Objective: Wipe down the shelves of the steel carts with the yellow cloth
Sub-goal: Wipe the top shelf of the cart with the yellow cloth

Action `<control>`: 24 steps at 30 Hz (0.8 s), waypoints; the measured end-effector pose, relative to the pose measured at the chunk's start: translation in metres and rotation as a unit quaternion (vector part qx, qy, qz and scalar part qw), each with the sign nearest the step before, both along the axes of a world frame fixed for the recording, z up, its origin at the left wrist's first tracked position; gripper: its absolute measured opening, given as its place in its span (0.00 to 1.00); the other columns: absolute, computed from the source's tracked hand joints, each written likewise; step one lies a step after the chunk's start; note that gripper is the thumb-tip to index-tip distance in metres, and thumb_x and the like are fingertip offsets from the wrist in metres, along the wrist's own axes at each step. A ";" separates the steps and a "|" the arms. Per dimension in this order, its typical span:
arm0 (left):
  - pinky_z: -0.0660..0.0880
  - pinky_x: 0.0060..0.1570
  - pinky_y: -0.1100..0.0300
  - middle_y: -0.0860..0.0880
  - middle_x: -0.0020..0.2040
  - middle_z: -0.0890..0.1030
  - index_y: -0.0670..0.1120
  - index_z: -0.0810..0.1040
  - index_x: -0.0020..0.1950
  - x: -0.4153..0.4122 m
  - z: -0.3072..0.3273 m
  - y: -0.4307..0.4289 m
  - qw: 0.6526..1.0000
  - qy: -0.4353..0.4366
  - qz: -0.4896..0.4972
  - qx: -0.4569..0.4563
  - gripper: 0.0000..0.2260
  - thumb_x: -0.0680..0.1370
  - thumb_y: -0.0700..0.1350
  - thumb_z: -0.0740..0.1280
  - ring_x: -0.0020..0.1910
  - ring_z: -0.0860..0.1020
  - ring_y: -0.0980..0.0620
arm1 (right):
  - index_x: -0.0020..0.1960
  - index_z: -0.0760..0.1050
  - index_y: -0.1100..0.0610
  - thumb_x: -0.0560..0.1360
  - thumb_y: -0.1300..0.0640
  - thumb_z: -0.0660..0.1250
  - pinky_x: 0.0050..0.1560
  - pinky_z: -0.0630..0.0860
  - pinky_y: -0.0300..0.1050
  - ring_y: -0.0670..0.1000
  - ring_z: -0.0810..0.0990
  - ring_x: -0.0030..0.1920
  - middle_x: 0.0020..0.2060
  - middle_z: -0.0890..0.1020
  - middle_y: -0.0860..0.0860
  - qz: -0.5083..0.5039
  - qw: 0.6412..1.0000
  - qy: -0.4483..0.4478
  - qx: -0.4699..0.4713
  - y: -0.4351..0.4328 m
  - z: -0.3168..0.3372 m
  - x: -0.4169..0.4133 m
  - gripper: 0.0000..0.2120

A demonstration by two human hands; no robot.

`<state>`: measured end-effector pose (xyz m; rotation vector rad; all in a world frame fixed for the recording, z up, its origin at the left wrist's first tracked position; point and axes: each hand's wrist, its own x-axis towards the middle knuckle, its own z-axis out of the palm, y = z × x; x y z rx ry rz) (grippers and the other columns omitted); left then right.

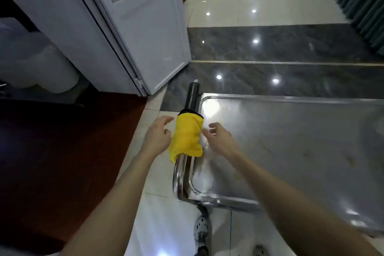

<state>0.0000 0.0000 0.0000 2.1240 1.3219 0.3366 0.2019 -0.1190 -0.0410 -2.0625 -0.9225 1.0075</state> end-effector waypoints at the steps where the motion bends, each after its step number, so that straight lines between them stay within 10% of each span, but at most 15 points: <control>1: 0.72 0.75 0.49 0.47 0.75 0.77 0.47 0.74 0.78 0.004 -0.004 0.016 0.999 -0.003 -0.012 -0.029 0.26 0.80 0.30 0.62 0.74 0.74 0.47 | 0.80 0.69 0.53 0.84 0.37 0.63 0.50 0.75 0.44 0.54 0.81 0.60 0.73 0.79 0.54 -0.033 0.999 0.035 -0.017 0.013 -0.002 -0.004 0.30; 9: 0.76 0.72 0.45 0.46 0.75 0.77 0.48 0.70 0.81 0.037 -0.032 0.076 0.961 0.003 -0.130 -0.243 0.32 0.79 0.30 0.70 0.75 0.75 0.45 | 0.68 0.73 0.55 0.78 0.47 0.76 0.47 0.86 0.53 0.59 0.84 0.58 0.65 0.81 0.56 -0.234 0.904 0.357 -0.040 0.054 -0.008 -0.005 0.23; 13: 0.81 0.64 0.41 0.43 0.60 0.84 0.44 0.81 0.67 0.031 -0.039 0.086 0.956 0.055 -0.147 -0.247 0.19 0.77 0.35 0.72 0.62 0.82 0.41 | 0.75 0.72 0.58 0.76 0.51 0.80 0.70 0.78 0.65 0.61 0.81 0.65 0.68 0.79 0.56 -0.239 0.903 0.357 -0.027 0.050 -0.011 0.003 0.32; 19: 0.79 0.47 0.54 0.50 0.56 0.79 0.51 0.81 0.55 0.016 -0.009 0.079 0.977 0.025 -0.144 -0.155 0.10 0.75 0.46 0.75 0.55 0.80 0.49 | 0.56 0.78 0.48 0.78 0.59 0.76 0.52 0.81 0.51 0.55 0.82 0.55 0.54 0.82 0.51 -0.130 0.976 0.157 0.073 0.038 0.022 0.015 0.12; 24: 0.73 0.41 0.56 0.51 0.41 0.79 0.51 0.76 0.47 0.010 0.041 0.048 0.983 -0.066 -0.146 -0.088 0.09 0.71 0.45 0.74 0.41 0.78 0.52 | 0.52 0.77 0.46 0.77 0.65 0.70 0.43 0.70 0.43 0.45 0.77 0.46 0.46 0.80 0.42 -0.071 0.985 -0.019 0.154 0.007 0.054 0.025 0.14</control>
